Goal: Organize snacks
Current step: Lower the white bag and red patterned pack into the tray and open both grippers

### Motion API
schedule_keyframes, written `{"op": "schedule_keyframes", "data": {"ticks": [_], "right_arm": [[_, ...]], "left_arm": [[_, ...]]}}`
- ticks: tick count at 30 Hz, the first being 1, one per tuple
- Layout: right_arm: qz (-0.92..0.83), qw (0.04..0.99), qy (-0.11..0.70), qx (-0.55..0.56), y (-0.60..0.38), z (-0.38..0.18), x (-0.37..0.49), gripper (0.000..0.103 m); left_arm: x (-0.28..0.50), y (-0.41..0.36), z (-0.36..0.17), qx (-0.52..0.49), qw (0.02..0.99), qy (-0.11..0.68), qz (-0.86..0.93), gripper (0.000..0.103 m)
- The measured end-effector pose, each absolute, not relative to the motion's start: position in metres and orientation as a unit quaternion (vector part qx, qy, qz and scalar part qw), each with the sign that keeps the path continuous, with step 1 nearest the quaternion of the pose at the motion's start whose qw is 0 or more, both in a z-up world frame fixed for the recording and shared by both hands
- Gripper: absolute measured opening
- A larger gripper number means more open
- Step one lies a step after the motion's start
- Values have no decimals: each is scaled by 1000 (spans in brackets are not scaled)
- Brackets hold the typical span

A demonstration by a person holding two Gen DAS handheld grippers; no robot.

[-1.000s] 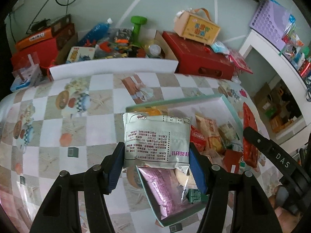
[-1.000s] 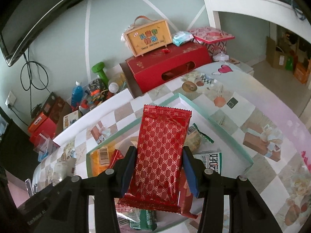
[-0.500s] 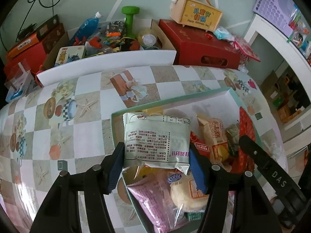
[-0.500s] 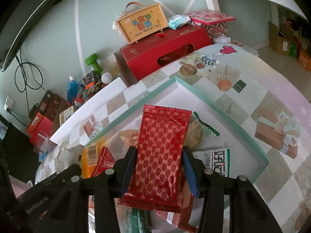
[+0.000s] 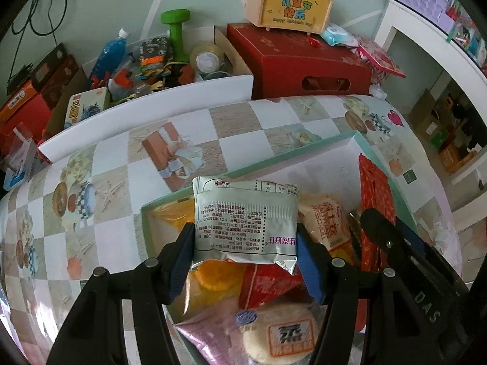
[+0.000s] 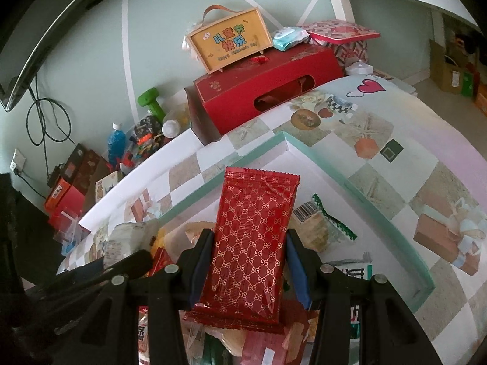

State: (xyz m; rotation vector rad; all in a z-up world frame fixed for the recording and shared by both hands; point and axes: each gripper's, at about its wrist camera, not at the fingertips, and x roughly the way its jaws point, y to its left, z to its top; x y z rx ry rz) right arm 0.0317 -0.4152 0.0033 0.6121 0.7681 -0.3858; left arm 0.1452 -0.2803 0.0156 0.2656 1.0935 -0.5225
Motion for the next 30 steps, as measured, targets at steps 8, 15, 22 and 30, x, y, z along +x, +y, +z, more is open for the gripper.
{"op": "schedule_keyframes", "data": {"ticks": [8, 15, 22, 30], "right_arm": [[-198, 857, 377, 289, -423, -4, 31, 50], [-209, 847, 392, 292, -427, -12, 31, 52], [-212, 846, 398, 285, -425, -13, 32, 52], [-214, 851, 396, 271, -422, -2, 30, 56]], "left_arm": [[147, -290, 5, 126, 806, 524, -244, 65], [148, -292, 2, 130, 805, 525, -244, 69], [149, -289, 3, 117, 806, 527, -242, 75], [148, -282, 16, 94, 809, 525, -247, 80]]}}
